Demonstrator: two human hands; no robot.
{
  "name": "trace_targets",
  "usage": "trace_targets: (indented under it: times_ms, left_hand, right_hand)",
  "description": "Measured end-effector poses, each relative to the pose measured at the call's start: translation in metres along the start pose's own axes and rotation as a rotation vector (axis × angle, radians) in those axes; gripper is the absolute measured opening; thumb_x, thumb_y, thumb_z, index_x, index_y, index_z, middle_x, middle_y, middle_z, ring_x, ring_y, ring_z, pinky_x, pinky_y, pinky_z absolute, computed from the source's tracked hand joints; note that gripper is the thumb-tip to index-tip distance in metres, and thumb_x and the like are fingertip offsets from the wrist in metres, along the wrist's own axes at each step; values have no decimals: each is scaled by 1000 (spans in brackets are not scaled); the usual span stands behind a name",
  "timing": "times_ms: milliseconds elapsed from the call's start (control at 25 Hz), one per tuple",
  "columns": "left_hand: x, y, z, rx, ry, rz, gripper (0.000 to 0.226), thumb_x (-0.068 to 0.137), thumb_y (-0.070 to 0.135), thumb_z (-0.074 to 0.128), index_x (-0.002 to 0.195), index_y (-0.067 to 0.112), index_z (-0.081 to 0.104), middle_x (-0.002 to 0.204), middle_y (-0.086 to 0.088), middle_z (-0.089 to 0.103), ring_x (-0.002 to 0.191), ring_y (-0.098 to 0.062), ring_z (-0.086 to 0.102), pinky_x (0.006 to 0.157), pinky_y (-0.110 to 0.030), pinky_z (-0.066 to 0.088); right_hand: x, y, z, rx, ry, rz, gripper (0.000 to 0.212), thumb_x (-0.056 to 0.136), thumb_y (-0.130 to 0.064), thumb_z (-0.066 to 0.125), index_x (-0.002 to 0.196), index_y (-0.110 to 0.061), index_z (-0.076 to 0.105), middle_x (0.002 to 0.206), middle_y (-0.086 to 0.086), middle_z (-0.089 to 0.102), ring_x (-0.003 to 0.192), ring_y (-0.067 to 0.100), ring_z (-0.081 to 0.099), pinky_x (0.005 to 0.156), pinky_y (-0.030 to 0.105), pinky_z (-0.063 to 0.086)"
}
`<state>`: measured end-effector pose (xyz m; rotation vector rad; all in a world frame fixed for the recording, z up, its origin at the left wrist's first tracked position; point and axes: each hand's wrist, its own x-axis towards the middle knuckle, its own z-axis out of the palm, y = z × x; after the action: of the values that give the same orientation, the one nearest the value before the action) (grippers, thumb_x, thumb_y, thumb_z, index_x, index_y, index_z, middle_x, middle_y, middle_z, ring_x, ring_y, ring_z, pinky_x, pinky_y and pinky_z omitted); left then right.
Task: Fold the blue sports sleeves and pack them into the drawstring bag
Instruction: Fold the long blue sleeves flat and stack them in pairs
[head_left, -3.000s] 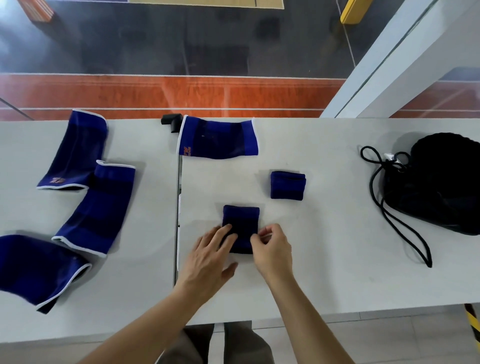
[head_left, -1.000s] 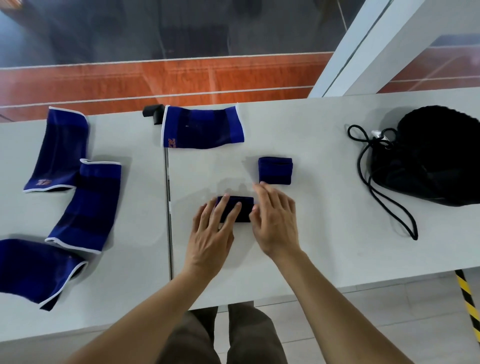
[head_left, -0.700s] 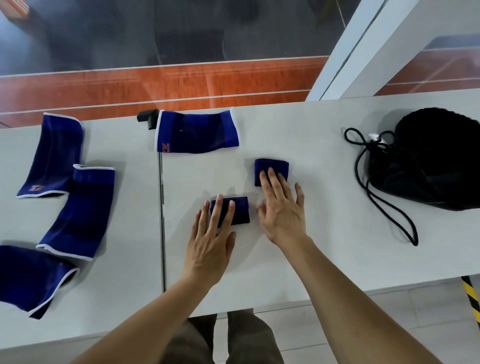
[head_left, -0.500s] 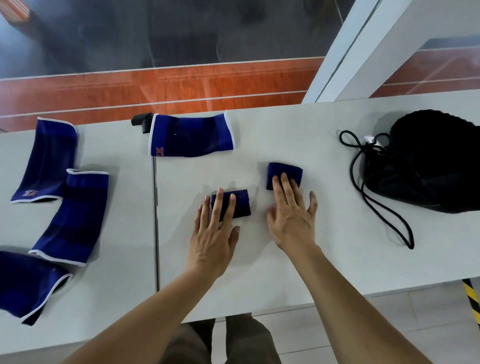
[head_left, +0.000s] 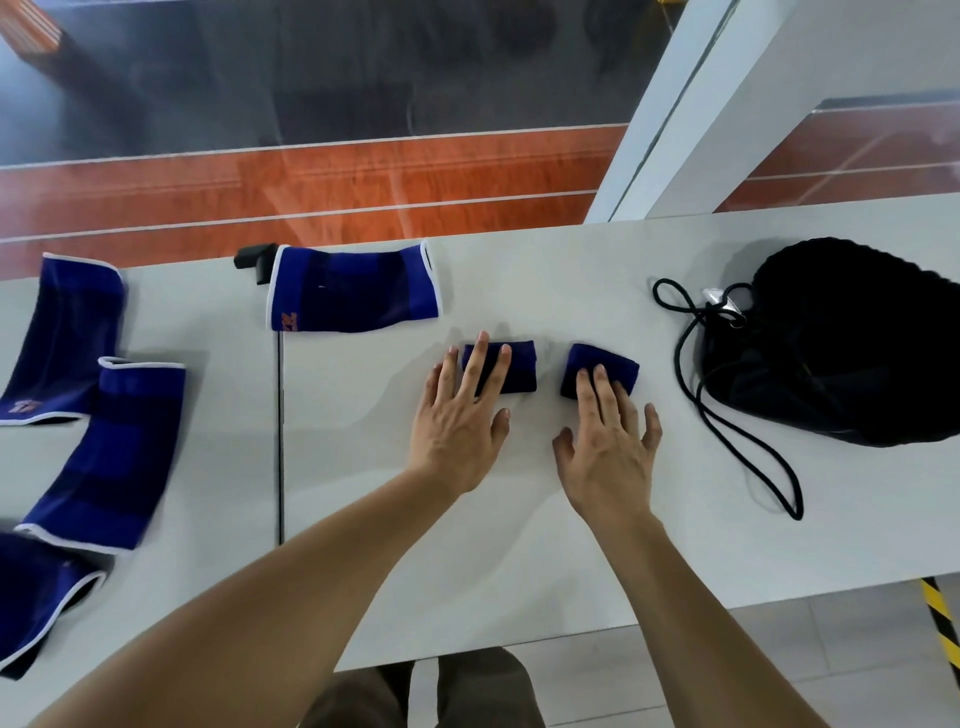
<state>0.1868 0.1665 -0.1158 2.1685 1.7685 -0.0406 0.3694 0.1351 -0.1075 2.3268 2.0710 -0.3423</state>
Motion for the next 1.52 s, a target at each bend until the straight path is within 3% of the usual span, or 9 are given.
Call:
trace_targets:
  times_ms: [320, 560, 720, 800, 960, 1080, 1200, 1360, 1520]
  left_hand:
    - [2, -25, -35, -101, 84, -46, 72, 96, 26, 49, 157, 23, 12, 165, -10, 11, 147, -34, 23, 117, -45, 28]
    - [22, -81, -47, -95, -49, -211, 69, 100, 38, 38, 158, 15, 8, 165, -6, 13, 151, -32, 10, 123, -45, 12]
    - [-10, -85, -44, 28, -34, -166, 64, 95, 45, 43, 152, 17, 30, 142, -9, 39, 128, -34, 38, 121, -52, 9]
    - [-33, -81, -42, 0, -16, -182, 63, 93, 46, 44, 149, 19, 35, 130, -7, 42, 120, -32, 41, 120, -57, 7]
    - [-75, -77, -33, -118, -10, -235, 60, 94, 38, 45, 149, 19, 33, 138, -4, 41, 122, -28, 41, 111, -49, 29]
    - [-98, -87, -30, -319, 51, -236, 53, 92, 15, 52, 144, 14, 40, 151, -7, 34, 127, -29, 43, 106, -42, 39]
    - [-118, -108, -24, -320, 130, -218, 50, 86, 3, 62, 135, 14, 53, 150, -9, 41, 129, -31, 47, 103, -45, 45]
    - [-142, -135, -15, -116, 102, -192, 55, 82, 12, 73, 134, 24, 58, 148, -9, 48, 131, -37, 49, 101, -49, 47]
    - [-154, -132, -9, -121, 109, -134, 45, 90, 22, 65, 134, 23, 57, 144, -7, 52, 109, -31, 56, 91, -44, 53]
  right_hand:
    - [-6, -20, -11, 116, 114, -37, 64, 89, -25, 62, 148, -15, 40, 154, 6, 42, 140, 24, 38, 116, 44, 25]
    - [-11, -44, -19, 209, 119, -98, 60, 88, -19, 63, 145, -17, 45, 148, 5, 50, 135, 24, 44, 109, 41, 30]
    - [-15, -67, -20, 225, 101, -168, 56, 89, -17, 63, 143, -16, 49, 143, 5, 55, 128, 24, 50, 104, 40, 36]
    - [-20, -86, -20, 227, 72, -224, 54, 89, -17, 63, 141, -14, 51, 141, 5, 56, 126, 24, 51, 104, 39, 37]
    - [-36, -120, -11, 217, -44, -346, 47, 93, -23, 47, 140, -15, 52, 139, 2, 58, 127, 19, 51, 108, 35, 36]
    - [-48, -136, -1, 228, -109, -424, 58, 92, -31, 25, 142, -17, 51, 141, -1, 57, 130, 16, 48, 111, 32, 31]
    - [-52, -145, 11, 231, -163, -486, 54, 95, -27, 33, 147, -22, 46, 146, -4, 52, 134, 13, 44, 113, 30, 27]
    - [-64, -153, 24, 198, -210, -554, 47, 101, -31, 37, 146, -26, 47, 149, -3, 50, 137, 14, 43, 114, 34, 29]
    - [-72, -149, 31, 136, -154, -502, 44, 102, -38, 37, 140, -22, 55, 146, -1, 54, 139, 16, 42, 117, 40, 29]
